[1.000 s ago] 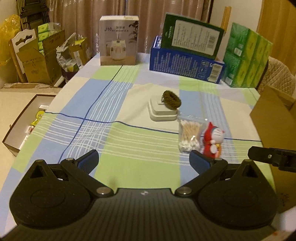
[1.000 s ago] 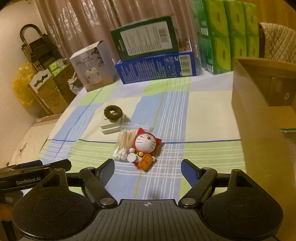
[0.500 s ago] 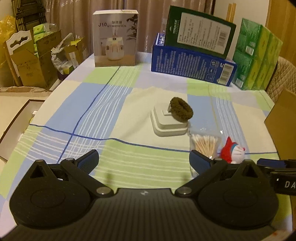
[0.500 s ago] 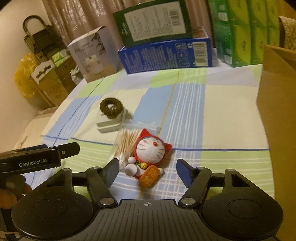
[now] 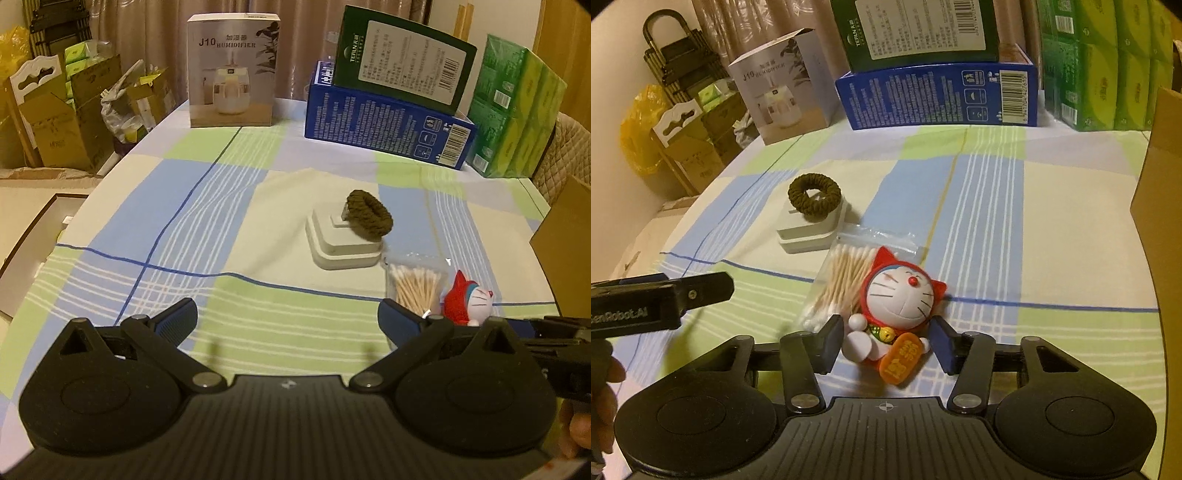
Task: Organize objects
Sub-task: 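Grasp the cat figurine with the right gripper while the left grasps the cotton-swab bag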
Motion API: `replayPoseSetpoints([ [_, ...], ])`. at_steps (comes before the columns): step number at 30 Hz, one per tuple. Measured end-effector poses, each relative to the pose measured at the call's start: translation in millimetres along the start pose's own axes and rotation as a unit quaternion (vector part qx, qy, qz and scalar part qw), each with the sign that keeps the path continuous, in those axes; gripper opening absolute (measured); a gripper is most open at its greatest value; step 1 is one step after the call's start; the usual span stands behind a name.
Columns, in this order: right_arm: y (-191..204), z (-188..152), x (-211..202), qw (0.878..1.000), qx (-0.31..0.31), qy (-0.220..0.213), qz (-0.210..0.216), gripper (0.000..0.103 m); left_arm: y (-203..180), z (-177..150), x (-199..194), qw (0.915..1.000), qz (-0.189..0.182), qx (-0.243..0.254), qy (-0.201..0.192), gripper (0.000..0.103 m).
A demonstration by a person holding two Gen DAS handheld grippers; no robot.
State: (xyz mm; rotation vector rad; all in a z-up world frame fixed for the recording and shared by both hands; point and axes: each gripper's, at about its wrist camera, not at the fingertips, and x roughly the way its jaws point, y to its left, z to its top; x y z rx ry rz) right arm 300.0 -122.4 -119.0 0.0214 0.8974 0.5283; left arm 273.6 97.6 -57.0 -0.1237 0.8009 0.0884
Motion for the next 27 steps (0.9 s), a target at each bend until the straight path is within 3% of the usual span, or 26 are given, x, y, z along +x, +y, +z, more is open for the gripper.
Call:
replayPoseSetpoints([
  [9,-5.0,2.3,2.3,1.0,0.005,0.01,-0.01,0.043,-6.7,-2.7,4.8,0.9996,-0.02,0.017,0.007,0.102],
  [18,-28.1,12.6,-11.3,0.997,0.022,-0.002,-0.075,0.038,-25.0,-3.1,18.6,0.9977,-0.05,0.04,0.021,0.101],
  [27,-42.6,12.8,-14.9,0.996,0.039,-0.001,-0.074,0.038,-48.5,-3.4,31.8,0.9938,-0.081,0.071,0.028,0.096],
])
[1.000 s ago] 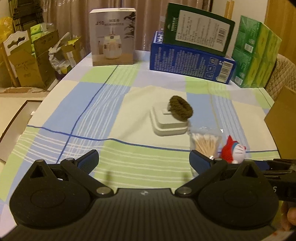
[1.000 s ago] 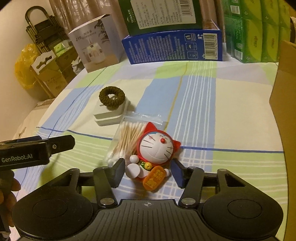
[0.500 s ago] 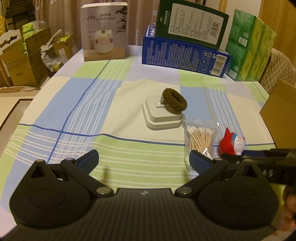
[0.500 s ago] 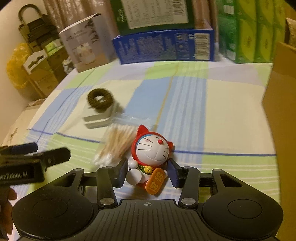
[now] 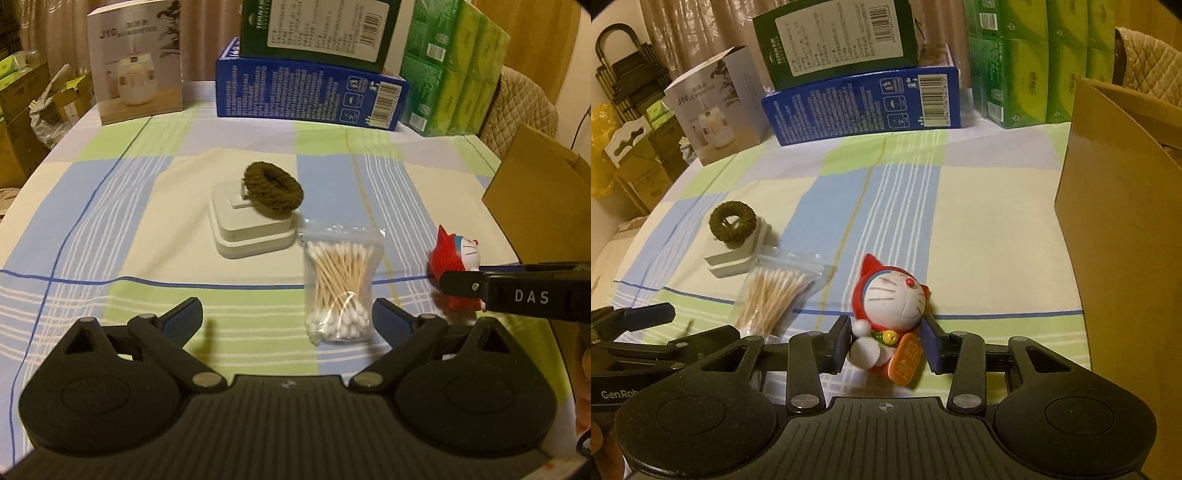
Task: Organize objects
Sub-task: 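Grasp the cat figurine with the right gripper while the left grasps the cotton-swab bag, then lift the figurine and swab bag and carry both toward the cardboard box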
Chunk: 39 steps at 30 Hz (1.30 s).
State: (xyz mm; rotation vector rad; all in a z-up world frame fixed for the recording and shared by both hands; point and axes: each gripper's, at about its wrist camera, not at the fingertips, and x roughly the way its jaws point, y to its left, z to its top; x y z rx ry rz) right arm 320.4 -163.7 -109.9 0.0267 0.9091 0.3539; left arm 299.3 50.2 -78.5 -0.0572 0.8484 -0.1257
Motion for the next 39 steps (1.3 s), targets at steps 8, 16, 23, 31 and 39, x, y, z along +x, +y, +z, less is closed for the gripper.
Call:
replayPoseSetpoints([
  [8,-6.6,1.6,2.7,1.0,0.007,-0.005,0.001,0.038,-2.1,0.9,12.9,0.9998,-0.018,0.012,-0.001,0.095],
  [16,-16.9,6.5,0.0,0.999,0.034,-0.002,-0.015,0.037,-14.3,8.2,28.5,0.9991,-0.031,0.029,-0.004,0.078],
  [23,-15.1,7.0,0.7,0.999,0.035,-0.001,-0.011,0.037,-20.6,8.3,33.7,0.9986,-0.028,0.045,-0.005,0.065],
  [31,-14.4,6.9,0.6,0.999,0.035,0.0,-0.008,0.037,-33.5,4.9,34.7,0.9968,-0.016,0.078,-0.006,0.053],
  [39,-14.3,7.2,1.2,0.999,0.037,0.001,-0.001,0.037,-32.4,5.9,34.1,0.9975,-0.024,0.067,0.002,0.027],
])
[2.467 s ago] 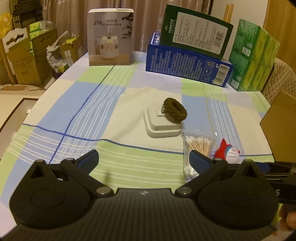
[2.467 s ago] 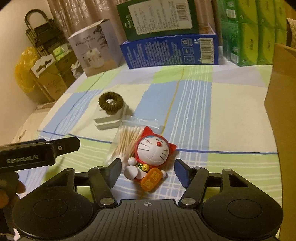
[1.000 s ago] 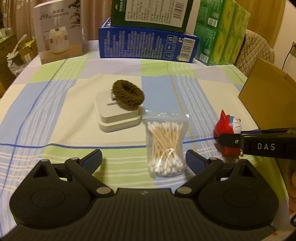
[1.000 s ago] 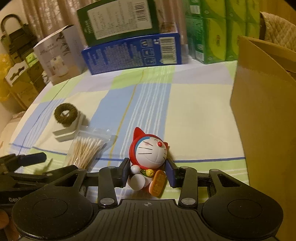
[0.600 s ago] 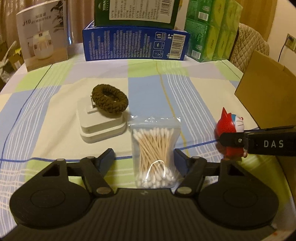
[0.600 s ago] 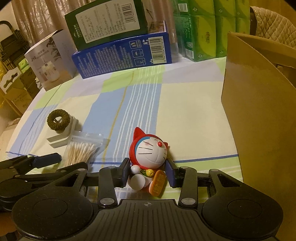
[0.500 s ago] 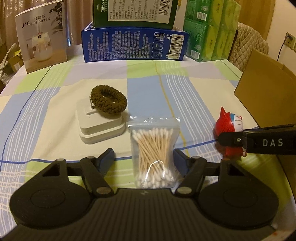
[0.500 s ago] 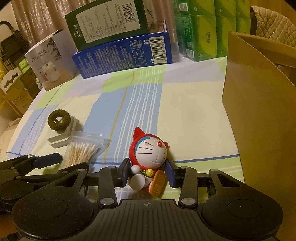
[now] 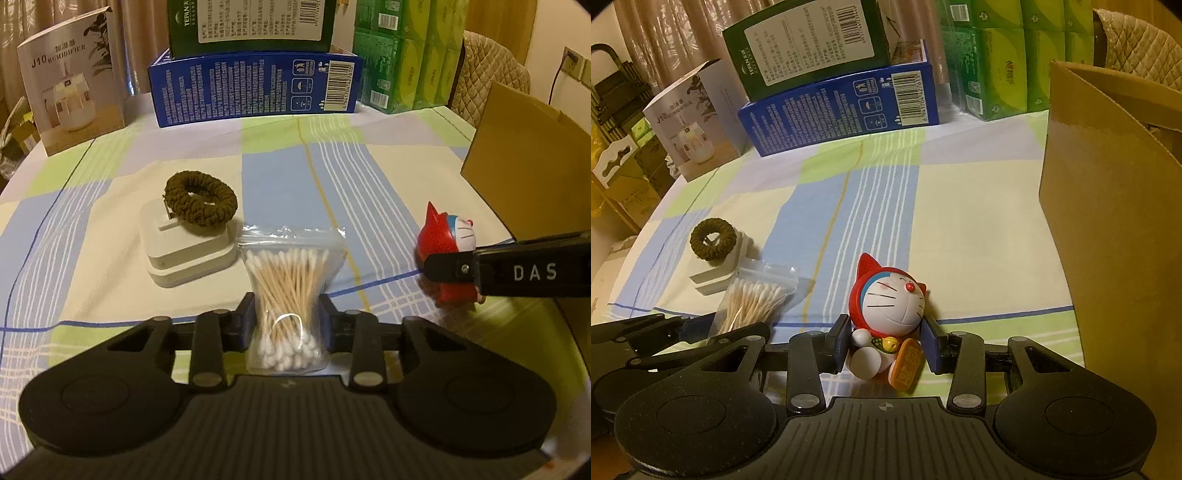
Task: Organize objects
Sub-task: 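Lift the figurine and swab bag and carry both toward the cardboard box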
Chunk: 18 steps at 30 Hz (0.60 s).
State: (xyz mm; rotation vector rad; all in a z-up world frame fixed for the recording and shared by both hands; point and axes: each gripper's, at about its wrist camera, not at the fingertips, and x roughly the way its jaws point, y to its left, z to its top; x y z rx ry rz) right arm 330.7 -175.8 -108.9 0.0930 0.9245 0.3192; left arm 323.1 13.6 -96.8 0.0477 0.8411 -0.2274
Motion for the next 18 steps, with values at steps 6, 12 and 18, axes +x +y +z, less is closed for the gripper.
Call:
replayPoseSetpoints([
  [6,0.5,1.2,-0.1,1.0,-0.002,0.0,0.005,0.037,1.1,0.4,-4.3,0.9999,-0.003,-0.012,0.005,0.022],
  [12,-2.7,2.6,-1.8,1.0,0.004,-0.004,0.003,0.037,2.5,1.2,-9.8,0.9997,-0.013,-0.019,0.007,0.021],
  [18,-2.3,1.5,-4.8,1.0,0.005,-0.004,0.004,0.037,0.0,0.3,-19.3,0.9997,-0.014,-0.02,0.005,0.021],
])
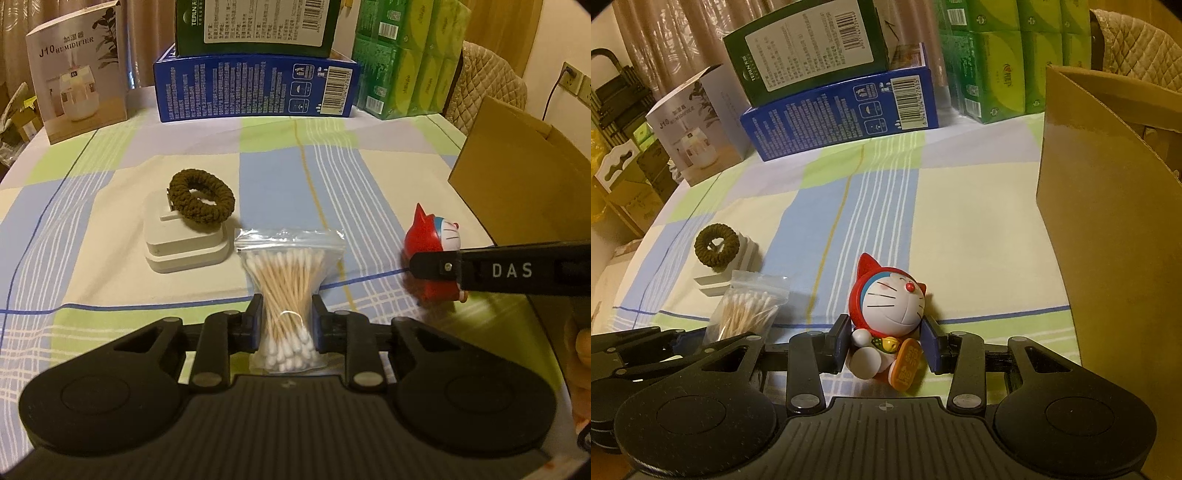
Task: Organize objects
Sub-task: 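Lift the figurine and swab bag and carry both toward the cardboard box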
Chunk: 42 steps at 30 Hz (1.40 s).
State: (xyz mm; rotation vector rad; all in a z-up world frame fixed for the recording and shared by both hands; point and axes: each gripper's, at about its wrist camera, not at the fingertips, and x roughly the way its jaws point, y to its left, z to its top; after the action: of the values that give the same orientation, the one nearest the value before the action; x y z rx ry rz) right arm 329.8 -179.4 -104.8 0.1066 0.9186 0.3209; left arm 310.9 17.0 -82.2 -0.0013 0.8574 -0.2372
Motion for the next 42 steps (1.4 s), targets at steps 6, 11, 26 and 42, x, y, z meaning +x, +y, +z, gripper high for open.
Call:
replayPoseSetpoints([
  [6,1.8,-4.2,-10.2,1.0,0.005,0.0,0.006,0.037,-0.2,-1.6,-16.9,0.9999,0.004,-0.012,-0.005,0.021],
  [11,7.5,-11.1,-25.4,1.0,0.004,-0.003,0.017,0.037,-3.9,-5.5,-37.8,0.9996,0.016,-0.02,-0.012,0.021],
  [26,26.9,-49.8,-116.1,0.998,0.012,-0.028,0.047,0.037,-15.9,-40.1,-132.4,0.9943,0.044,-0.09,-0.036,0.021],
  [42,38.0,-86.9,-211.6,0.998,0.005,-0.047,0.049,0.037,-57.0,-60.7,-221.1,0.9935,0.049,-0.086,-0.055,0.021],
])
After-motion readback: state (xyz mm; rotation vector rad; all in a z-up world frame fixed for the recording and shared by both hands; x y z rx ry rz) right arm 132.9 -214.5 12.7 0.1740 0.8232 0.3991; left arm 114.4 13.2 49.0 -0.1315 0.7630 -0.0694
